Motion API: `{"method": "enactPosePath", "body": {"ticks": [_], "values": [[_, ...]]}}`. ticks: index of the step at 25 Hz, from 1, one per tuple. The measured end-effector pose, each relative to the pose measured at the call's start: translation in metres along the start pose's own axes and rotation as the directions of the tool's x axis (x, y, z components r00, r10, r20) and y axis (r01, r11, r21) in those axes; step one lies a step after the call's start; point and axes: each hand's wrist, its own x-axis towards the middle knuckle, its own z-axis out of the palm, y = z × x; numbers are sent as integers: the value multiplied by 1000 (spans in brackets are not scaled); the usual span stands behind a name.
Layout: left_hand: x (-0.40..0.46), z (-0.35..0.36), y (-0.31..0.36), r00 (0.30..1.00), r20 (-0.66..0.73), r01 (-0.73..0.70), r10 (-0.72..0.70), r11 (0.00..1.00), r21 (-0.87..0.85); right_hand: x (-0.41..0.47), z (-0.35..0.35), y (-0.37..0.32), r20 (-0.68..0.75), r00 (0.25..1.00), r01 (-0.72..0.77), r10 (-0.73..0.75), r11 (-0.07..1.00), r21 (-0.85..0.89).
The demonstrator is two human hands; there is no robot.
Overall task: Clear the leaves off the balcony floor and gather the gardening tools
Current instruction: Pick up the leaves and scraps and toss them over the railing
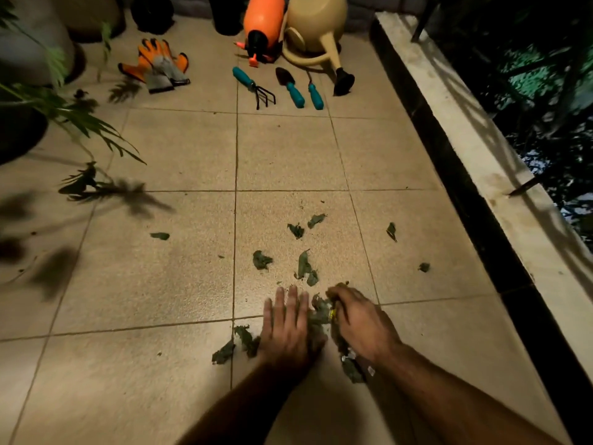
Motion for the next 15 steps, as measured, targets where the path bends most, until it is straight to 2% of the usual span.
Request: {"method": "enactPosePath", "body": {"ticks": [2,3,5,7,8,9,10,12,14,15], "values": [[21,-31,-24,985,-159,69,-61,997,45,15,-13,15,-151,987,-62,60,998,-8],[24,-50,-34,973,-221,68,-60,997,28,23,-18,31,-245,960,-144,137,989,-10],[14,-74,-53,966,-252,47,-52,999,-26,37,-28,74,-324,874,-385,363,923,-6],[-14,-69,-69,967,-252,29,-34,999,-24,39,-34,114,-241,754,-608,611,788,95],[-34,-55,-74,967,-253,-16,22,1000,25,38,-35,127,-172,725,-659,667,744,108],[-54,-36,-75,961,-244,-110,133,988,105,36,-32,132,-123,740,-656,662,750,89],[-70,-15,-69,925,-223,-260,309,940,223,36,-27,129,-103,783,-612,614,789,47],[-82,15,-44,731,-159,-578,664,726,373,36,-16,109,-118,899,-429,421,902,-53],[-68,35,-7,575,-77,-735,815,555,390,37,-9,87,-191,934,-319,301,945,-73],[-55,42,9,526,-82,-774,847,516,367,41,-11,80,-249,925,-309,286,949,-60]]}}
